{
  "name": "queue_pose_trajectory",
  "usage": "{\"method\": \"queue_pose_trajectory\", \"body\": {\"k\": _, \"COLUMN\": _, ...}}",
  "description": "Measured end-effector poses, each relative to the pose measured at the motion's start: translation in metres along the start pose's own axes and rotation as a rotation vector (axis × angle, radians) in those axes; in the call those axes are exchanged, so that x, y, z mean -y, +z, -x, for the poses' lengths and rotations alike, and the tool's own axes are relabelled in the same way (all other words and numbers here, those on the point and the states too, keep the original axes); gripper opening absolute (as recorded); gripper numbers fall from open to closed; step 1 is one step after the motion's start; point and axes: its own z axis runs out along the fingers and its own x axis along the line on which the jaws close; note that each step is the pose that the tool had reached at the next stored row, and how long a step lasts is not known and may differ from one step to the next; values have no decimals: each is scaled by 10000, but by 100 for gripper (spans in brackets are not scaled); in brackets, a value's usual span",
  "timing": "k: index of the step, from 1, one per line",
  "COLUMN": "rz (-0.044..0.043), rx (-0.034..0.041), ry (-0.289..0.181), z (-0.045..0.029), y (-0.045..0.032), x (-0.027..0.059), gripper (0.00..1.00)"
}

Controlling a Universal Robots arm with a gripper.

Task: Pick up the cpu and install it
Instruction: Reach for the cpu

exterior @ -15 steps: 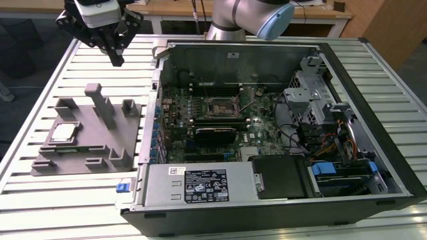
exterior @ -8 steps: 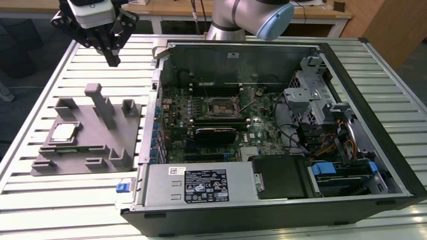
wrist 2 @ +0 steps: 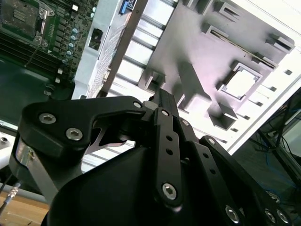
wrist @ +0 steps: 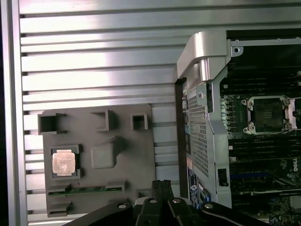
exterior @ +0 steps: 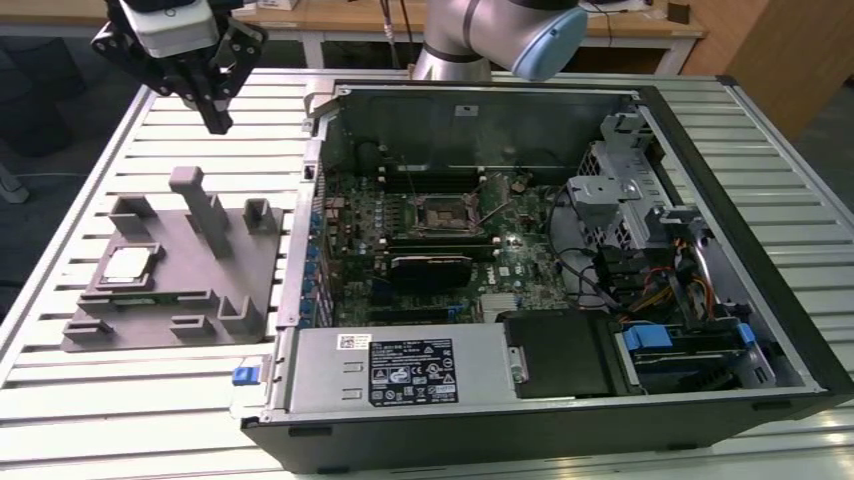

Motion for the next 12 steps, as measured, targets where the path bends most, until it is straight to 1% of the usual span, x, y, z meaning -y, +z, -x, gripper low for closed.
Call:
{"method": "queue_pose_trajectory", "body": {"k": 5, "rz": 0, "rx": 0, "ry": 1, "z": -58, "y": 2, "x": 5, "gripper": 11}}
{"method": "queue_pose_trajectory", "body": {"k": 12, "rz": 0, "rx": -1, "ry": 0, "z": -223, "y": 4, "x": 17, "gripper": 11}}
